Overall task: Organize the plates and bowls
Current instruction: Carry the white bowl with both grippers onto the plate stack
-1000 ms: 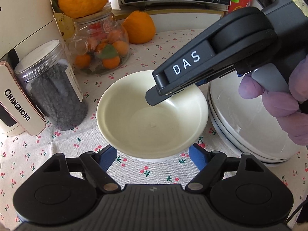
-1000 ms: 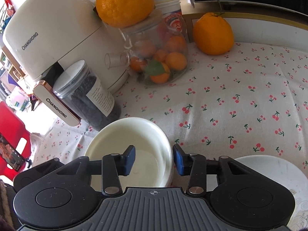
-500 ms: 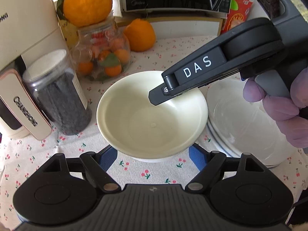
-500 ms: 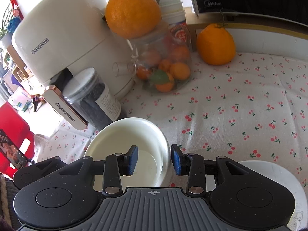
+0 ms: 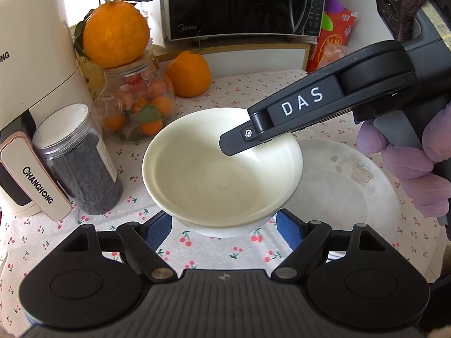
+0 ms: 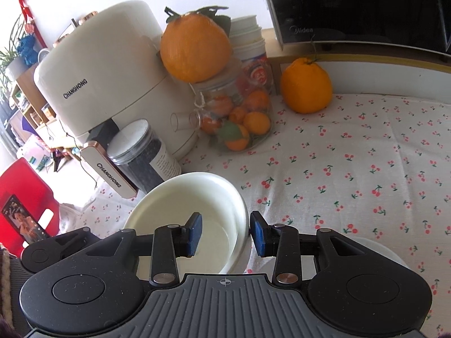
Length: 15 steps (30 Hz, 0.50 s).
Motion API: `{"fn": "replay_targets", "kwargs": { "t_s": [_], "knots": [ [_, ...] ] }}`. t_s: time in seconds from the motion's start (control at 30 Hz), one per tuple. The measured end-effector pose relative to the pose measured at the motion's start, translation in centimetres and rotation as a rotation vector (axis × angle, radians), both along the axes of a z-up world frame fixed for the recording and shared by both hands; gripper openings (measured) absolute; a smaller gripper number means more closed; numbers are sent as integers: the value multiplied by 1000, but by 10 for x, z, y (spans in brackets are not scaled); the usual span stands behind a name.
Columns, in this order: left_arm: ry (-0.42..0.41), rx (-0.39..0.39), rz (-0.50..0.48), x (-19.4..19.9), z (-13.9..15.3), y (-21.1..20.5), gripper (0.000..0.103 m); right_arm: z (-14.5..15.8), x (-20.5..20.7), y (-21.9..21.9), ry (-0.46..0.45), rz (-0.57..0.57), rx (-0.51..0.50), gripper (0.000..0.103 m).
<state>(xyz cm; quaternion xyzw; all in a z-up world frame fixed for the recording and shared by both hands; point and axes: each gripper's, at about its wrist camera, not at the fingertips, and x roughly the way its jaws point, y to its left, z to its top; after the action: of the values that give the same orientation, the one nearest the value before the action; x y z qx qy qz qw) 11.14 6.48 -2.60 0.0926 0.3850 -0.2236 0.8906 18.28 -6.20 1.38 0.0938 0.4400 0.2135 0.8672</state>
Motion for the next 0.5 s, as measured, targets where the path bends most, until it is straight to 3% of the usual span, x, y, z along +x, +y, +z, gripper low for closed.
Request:
{"fn": "replay_targets", "kwargs": {
  "t_s": [0.5],
  "knots": [
    [0, -30, -60, -5, 4, -26, 79, 14, -17, -41, -6, -36, -9, 36]
  ]
}}
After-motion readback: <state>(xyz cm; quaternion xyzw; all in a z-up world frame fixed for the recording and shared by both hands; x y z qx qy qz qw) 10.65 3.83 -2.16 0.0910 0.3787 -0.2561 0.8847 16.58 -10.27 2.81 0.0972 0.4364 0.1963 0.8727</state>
